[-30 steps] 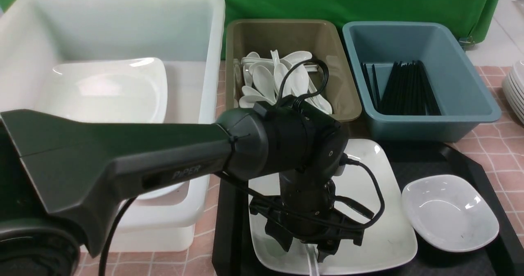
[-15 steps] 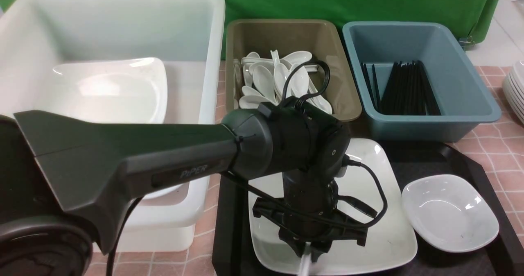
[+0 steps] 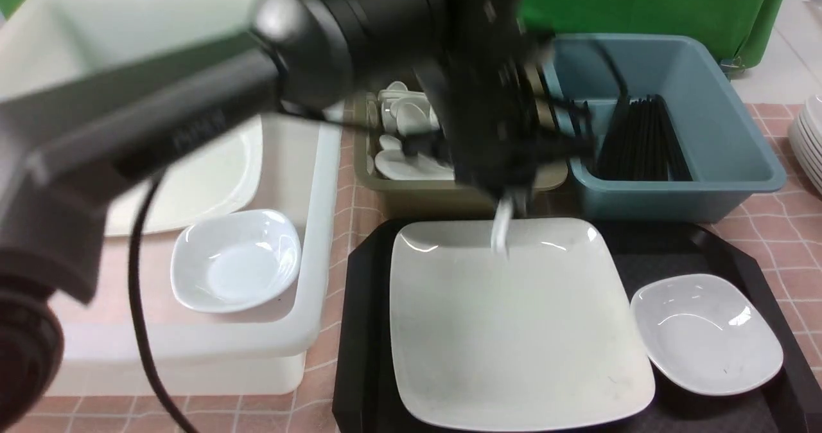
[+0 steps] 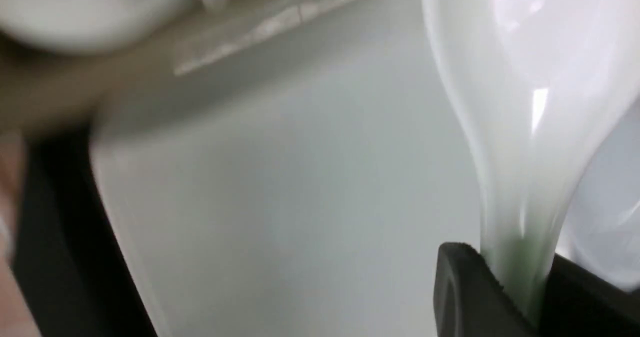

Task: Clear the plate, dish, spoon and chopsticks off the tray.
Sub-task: Use the left arm to put the soup spoon into the small storage box in the middle

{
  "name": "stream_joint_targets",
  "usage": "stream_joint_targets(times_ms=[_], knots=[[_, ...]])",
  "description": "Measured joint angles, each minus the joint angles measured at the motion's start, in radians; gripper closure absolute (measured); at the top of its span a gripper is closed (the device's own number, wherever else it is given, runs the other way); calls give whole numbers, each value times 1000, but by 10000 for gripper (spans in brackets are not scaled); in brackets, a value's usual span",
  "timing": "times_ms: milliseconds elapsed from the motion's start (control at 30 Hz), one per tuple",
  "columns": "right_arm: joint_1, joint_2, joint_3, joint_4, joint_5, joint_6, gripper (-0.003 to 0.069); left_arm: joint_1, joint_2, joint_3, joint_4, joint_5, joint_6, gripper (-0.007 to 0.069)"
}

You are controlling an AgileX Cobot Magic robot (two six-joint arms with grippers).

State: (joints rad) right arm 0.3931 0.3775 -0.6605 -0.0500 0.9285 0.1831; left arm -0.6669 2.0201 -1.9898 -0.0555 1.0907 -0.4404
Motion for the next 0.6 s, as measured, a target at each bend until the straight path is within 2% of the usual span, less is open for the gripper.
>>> stream_joint_targets(times_ms=[233, 467, 600], knots=[[0, 0, 0, 0, 0, 0, 462, 146, 109, -198, 0, -59, 32, 545], [0, 0, 0, 0, -1, 0, 460, 176, 210, -227, 1, -135, 89, 518], [0, 0, 0, 0, -1, 0, 460, 176, 253, -227, 1, -149, 118, 398]])
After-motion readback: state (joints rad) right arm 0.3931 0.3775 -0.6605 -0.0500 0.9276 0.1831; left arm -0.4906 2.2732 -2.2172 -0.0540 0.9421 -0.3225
